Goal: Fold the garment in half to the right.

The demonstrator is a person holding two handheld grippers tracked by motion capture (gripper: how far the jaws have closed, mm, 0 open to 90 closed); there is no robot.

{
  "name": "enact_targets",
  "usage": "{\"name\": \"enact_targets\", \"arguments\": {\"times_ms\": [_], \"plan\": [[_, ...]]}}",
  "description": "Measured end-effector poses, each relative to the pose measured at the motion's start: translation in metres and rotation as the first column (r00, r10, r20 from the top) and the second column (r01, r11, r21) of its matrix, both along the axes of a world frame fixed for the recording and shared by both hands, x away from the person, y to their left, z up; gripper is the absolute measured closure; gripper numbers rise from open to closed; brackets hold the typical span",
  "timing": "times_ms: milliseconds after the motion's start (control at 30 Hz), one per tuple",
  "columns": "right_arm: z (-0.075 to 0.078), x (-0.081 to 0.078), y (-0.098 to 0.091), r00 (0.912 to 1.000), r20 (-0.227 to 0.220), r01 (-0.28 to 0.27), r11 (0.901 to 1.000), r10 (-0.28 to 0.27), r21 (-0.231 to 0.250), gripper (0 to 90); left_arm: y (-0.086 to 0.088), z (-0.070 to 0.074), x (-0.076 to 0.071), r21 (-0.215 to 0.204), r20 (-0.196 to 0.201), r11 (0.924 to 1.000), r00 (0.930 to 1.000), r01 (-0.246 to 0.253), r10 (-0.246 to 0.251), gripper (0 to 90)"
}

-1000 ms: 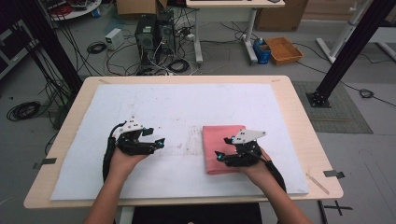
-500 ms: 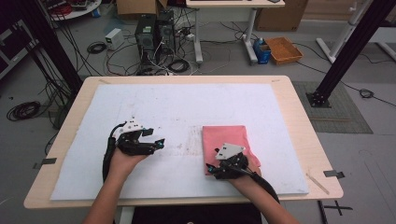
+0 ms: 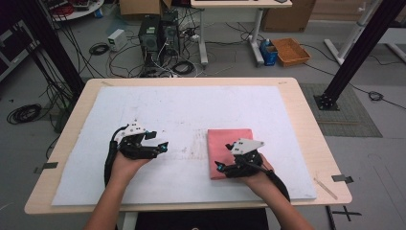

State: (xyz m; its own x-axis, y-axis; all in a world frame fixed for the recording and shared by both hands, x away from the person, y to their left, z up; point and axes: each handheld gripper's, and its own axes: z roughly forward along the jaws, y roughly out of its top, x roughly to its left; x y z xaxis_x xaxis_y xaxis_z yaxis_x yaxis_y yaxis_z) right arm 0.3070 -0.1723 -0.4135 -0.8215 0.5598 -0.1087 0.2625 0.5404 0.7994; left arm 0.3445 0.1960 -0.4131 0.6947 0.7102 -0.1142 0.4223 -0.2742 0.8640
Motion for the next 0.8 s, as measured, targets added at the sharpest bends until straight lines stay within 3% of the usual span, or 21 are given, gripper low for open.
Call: {"name": "enact_targets", "arguments": {"times_ms": [133,267,400,800], "plan": [[0.009,0.004,-0.012,0.9999,0.004,0.01,0.9988,-0.01,0.048,28.3,0.002,0.003,-0.001,-0.002,0.01,1.0,0.9999,0.004,-0.004,30.8],[0.021,0.011,-0.036,0.9992,0.014,0.036,0.992,-0.038,0.121,26.0,0.004,0.005,-0.002,-0.008,0.023,0.9999,0.9997,0.008,-0.007,30.6],[0.025,0.02,-0.056,0.9964,0.01,0.081,0.9844,-0.084,0.156,24.8,0.006,0.007,-0.004,-0.014,0.038,0.9997,0.9991,0.021,-0.021,29.4],[0.014,0.044,-0.114,0.9682,-0.033,0.249,0.9477,-0.248,0.199,22.0,0.007,0.007,-0.004,-0.018,0.054,0.9984,0.9972,0.054,-0.053,23.9]]}}
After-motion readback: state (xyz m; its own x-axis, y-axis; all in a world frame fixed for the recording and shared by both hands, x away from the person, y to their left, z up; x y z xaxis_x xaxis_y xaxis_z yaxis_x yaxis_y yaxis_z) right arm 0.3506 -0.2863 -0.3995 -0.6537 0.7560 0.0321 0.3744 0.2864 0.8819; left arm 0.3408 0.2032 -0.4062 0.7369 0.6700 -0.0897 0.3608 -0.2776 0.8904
